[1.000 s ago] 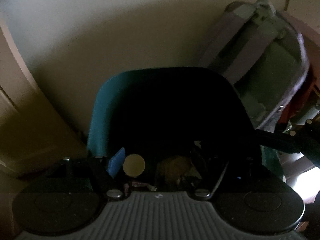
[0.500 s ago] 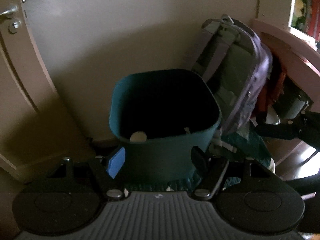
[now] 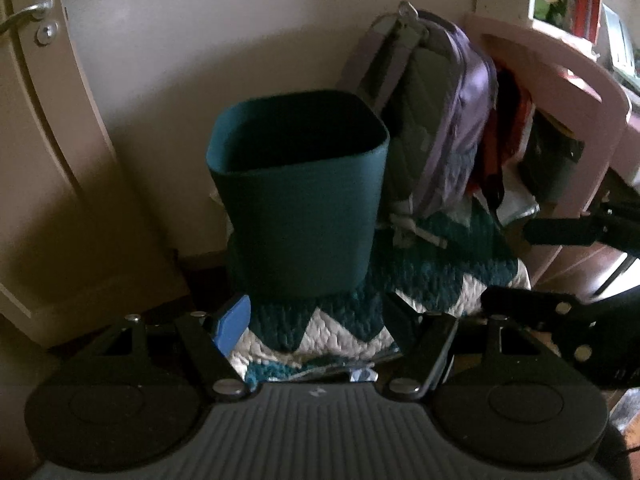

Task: Collect trash
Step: 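Lower both tools from the wastebasket toward the trash pile on the floor, then grasp the red mesh sleeve with the left gripper while the right gripper grasps the snack wrapper, then lift the mesh sleeve and snack wrapper up over the teal wastebasket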

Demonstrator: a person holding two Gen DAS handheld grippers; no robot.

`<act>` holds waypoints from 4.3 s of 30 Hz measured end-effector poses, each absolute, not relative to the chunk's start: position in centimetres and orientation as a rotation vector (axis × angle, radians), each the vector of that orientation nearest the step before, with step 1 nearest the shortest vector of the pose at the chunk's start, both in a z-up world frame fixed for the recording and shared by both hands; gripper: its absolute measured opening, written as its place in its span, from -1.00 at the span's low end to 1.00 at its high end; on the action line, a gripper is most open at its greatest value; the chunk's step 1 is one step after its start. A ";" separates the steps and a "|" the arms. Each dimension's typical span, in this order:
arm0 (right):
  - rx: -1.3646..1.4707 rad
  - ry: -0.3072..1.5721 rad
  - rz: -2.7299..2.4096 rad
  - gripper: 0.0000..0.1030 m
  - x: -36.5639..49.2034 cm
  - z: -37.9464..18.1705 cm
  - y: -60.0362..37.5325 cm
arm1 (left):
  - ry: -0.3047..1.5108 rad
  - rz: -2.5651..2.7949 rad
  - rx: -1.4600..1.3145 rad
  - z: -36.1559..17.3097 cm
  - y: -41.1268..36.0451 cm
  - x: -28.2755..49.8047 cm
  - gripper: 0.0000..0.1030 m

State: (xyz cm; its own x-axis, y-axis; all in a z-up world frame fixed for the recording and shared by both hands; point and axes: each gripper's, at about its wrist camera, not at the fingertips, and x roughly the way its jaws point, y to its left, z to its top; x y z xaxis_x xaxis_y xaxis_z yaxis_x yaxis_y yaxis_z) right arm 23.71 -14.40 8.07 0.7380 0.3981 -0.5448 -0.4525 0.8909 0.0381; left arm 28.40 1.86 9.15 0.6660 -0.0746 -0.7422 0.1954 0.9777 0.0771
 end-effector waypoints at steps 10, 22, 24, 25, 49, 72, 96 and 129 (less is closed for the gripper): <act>0.014 0.651 0.445 0.73 21.8 1.3 -16.2 | 0.876 -0.156 0.186 2.7 2.3 24.8 0.57; 0.092 0.783 0.375 0.95 23.9 -10.5 -17.3 | 0.991 -0.244 0.169 -8.3 3.1 26.7 0.58; 0.094 0.804 0.357 0.95 24.7 -12.2 -17.4 | 1.003 -0.247 0.172 -10.3 3.4 27.5 0.64; 0.101 0.818 0.352 0.95 25.1 -13.2 -17.5 | 1.014 -0.255 0.169 -11.2 3.5 27.9 0.67; 0.282 1.304 -0.018 0.81 35.8 -41.0 -23.4 | 1.572 -0.251 0.059 -40.7 9.2 37.0 0.78; -0.685 1.366 0.606 0.55 36.3 -54.7 -16.5 | 1.940 0.062 -0.390 -57.3 13.2 35.7 0.78; -0.744 1.399 0.579 -0.43 34.0 -54.3 -16.9 | 1.844 -0.020 -0.415 -53.6 13.8 34.9 -0.78; -0.112 1.033 0.420 -0.45 26.0 -23.1 -17.5 | 1.375 -0.193 -0.271 -22.5 11.9 33.0 -0.78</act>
State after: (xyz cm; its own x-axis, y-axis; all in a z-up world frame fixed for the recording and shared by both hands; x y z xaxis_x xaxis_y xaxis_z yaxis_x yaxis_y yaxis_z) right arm 26.05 -17.55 -23.07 0.4405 0.2851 -0.8513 -0.3893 0.9151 0.1050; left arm 32.97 11.94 -22.53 0.1862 -0.2918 -0.9382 -0.0226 0.9534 -0.3010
